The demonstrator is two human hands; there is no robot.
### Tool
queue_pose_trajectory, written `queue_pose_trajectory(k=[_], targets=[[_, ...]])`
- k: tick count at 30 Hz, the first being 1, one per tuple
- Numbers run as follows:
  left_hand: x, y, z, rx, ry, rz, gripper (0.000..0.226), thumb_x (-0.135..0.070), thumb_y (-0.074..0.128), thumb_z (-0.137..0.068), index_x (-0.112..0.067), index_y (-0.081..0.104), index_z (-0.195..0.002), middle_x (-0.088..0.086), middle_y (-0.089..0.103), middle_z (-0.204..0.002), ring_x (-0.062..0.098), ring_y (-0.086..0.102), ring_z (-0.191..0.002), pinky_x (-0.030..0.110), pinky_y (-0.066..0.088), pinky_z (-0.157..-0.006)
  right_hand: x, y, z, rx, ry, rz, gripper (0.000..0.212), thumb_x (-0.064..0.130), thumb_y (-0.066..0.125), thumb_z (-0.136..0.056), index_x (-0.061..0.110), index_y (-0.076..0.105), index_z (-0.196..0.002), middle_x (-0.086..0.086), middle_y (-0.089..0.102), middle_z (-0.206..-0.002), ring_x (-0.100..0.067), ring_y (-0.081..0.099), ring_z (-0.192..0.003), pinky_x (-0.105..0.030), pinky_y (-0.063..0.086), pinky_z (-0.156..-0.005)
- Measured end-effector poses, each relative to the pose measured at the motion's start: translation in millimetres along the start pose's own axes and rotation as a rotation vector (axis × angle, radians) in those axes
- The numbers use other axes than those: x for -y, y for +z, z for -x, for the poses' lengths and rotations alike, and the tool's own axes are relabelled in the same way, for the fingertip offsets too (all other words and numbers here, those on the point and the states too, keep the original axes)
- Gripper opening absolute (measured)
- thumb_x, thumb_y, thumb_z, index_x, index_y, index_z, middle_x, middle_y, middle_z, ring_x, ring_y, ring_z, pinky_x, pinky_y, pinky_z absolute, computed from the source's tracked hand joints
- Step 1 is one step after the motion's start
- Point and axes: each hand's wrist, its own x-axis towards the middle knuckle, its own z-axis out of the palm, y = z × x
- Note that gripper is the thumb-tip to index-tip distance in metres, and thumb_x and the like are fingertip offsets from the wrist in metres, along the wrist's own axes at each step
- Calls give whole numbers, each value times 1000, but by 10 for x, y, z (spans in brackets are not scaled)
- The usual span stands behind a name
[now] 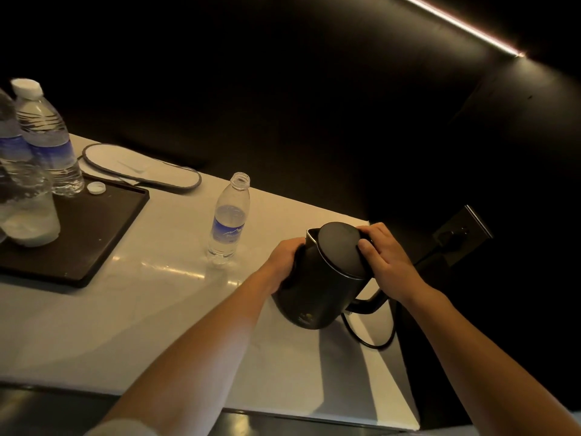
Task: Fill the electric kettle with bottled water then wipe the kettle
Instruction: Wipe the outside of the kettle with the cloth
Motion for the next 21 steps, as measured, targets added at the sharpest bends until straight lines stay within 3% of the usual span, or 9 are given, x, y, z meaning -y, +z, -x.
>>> queue_pose_trajectory(k=[4, 7, 10, 13, 18, 21], targets=[[76, -17, -39, 10, -16, 1, 44, -46, 42, -92, -25, 68, -63, 0, 71, -71, 21, 64, -81, 37, 44, -79, 25, 59, 61, -63, 16, 77, 53, 57, 31, -99, 22, 54, -132, 22, 39, -105, 7, 45, -106, -15, 40, -74], [221, 13, 28, -71, 90, 88, 41, -40, 43, -91, -23, 66, -62, 2, 67, -68, 23, 60, -79, 43, 47, -83, 44, 110, 136, -127, 49, 106, 53, 57, 30, -99, 22, 53, -132, 15, 33, -106, 11, 44, -103, -10, 38, -70], [364, 71, 141, -181, 233, 88, 36, -40, 42, -90, -23, 68, -72, 7, 69, -78, 25, 62, -83, 48, 50, -87, 86, 171, 184, -186, 130, 138, 54, 56, 31, -99, 21, 52, -134, 9, 33, -108, 4, 48, -94, -11, 38, -66], [535, 181, 260, -355, 289, 112, 37, -42, 41, -91, -22, 72, -98, 6, 73, -96, 26, 66, -98, 47, 53, -91, 142, 252, 231, -244, 206, 175, 52, 53, 30, -100, 21, 50, -136, 3, 34, -108, -3, 49, -82, -14, 38, -62], [673, 430, 430, -634, 322, 198, 36, -37, 43, -94, -25, 70, -115, -1, 73, -111, 13, 66, -104, 28, 55, -87, 304, 394, 316, -327, 318, 204, 46, 41, 29, -105, 13, 50, -135, 3, 35, -108, -14, 54, -80, -27, 46, -64], [703, 555, 494, -764, 323, 200, 33, -32, 42, -98, -25, 68, -117, -7, 72, -108, 3, 66, -99, 18, 55, -79, 376, 459, 345, -373, 371, 215, 42, 37, 29, -106, 10, 51, -130, -3, 38, -110, -11, 52, -72, -19, 37, -54]])
